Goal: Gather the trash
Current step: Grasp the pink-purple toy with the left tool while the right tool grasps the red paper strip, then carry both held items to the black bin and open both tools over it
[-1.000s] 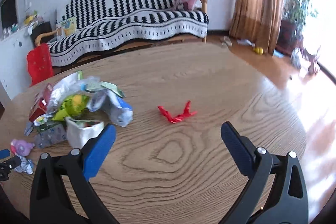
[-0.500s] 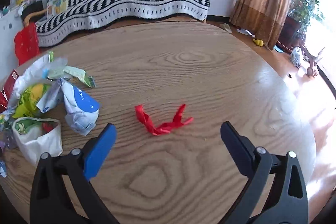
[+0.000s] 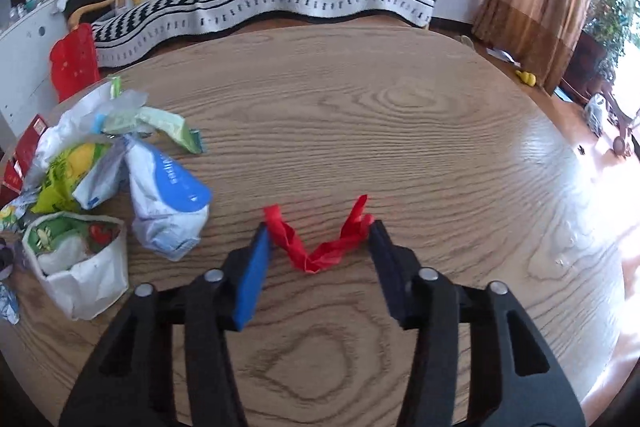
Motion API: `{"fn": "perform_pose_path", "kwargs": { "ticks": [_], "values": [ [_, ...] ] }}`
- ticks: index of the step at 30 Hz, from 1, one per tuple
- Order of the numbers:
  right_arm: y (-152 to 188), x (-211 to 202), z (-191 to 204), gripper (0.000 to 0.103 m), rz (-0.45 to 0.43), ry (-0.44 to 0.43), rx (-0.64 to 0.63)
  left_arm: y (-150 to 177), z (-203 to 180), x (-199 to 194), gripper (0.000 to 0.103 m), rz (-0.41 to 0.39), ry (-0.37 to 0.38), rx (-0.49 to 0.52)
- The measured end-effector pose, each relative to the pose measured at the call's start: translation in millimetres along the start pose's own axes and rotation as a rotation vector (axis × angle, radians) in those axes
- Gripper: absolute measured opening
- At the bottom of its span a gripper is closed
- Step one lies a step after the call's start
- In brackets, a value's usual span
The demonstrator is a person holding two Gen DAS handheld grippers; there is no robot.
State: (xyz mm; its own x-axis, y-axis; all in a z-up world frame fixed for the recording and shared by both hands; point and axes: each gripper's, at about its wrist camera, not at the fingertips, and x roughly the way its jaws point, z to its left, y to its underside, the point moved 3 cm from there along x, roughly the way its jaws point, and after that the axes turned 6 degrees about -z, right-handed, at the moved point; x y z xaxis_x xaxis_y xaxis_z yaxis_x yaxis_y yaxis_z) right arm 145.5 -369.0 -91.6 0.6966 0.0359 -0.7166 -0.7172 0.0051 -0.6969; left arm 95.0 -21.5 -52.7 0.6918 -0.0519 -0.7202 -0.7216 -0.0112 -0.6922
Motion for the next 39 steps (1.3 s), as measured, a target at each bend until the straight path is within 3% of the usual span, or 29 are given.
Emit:
{"fn": "perform_pose_path", "kwargs": {
  "ticks": [2, 7, 10, 14, 21, 26, 29, 33, 36, 39],
  "values": [
    [2, -4, 2, 0.042, -0.015, -0.016, 0.009, -3, 0, -5, 0.057, -0.019, 0.027, -0.026],
    [2, -24, 10, 0.041, -0.093, -0.014, 0.017, -14, 7, -20, 0.051, -0.099, -0.014, -0.054],
    [2, -31, 12, 0.041, -0.118, -0.006, 0.022, -14, 9, -19, 0.05, -0.081, 0.017, -0.082],
    [5, -24, 15, 0.041, -0.082, -0.016, 0.026, -12, 14, -15, 0.05, -0.048, 0.04, -0.118],
    [9, -21, 22, 0.041, -0.07, -0.006, 0.001, -10, 9, -28, 0.048, -0.099, 0.104, -0.106],
    [8, -48, 10, 0.041, -0.157, -0.033, 0.089, -14, -5, -49, 0.047, -0.163, 0.117, -0.077],
    [11, -92, -8, 0.041, -0.241, -0.099, 0.195, -22, -42, -76, 0.047, -0.206, 0.183, -0.042],
    [38, -164, -49, 0.041, -0.311, -0.181, 0.267, -20, -141, -120, 0.047, -0.231, 0.357, 0.094],
    [72, -212, -92, 0.042, -0.331, -0.165, 0.292, -6, -224, -144, 0.047, -0.188, 0.484, 0.226],
    [114, -236, -138, 0.042, -0.296, -0.154, 0.36, 31, -310, -150, 0.047, -0.075, 0.6, 0.377]
  ]
}}
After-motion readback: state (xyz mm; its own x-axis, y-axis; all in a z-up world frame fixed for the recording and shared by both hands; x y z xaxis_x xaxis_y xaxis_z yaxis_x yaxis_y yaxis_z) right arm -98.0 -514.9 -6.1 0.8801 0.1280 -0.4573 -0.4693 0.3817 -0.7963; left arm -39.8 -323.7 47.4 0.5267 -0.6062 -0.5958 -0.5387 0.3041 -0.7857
